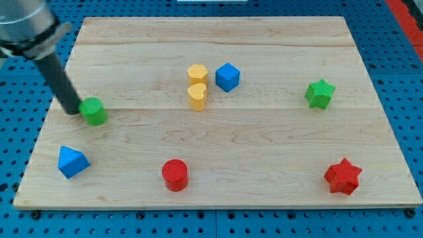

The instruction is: Move the green circle closer to the yellow heart

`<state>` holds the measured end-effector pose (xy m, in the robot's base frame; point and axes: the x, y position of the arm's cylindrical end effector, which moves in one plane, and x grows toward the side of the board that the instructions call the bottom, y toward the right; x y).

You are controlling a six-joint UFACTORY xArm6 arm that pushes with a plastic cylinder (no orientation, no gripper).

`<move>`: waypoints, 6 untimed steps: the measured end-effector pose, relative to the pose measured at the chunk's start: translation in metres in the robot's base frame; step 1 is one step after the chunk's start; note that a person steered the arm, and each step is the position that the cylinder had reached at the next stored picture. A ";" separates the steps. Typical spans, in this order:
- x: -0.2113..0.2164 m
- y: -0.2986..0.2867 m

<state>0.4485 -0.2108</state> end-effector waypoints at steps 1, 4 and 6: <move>0.012 0.065; 0.023 0.090; 0.016 0.126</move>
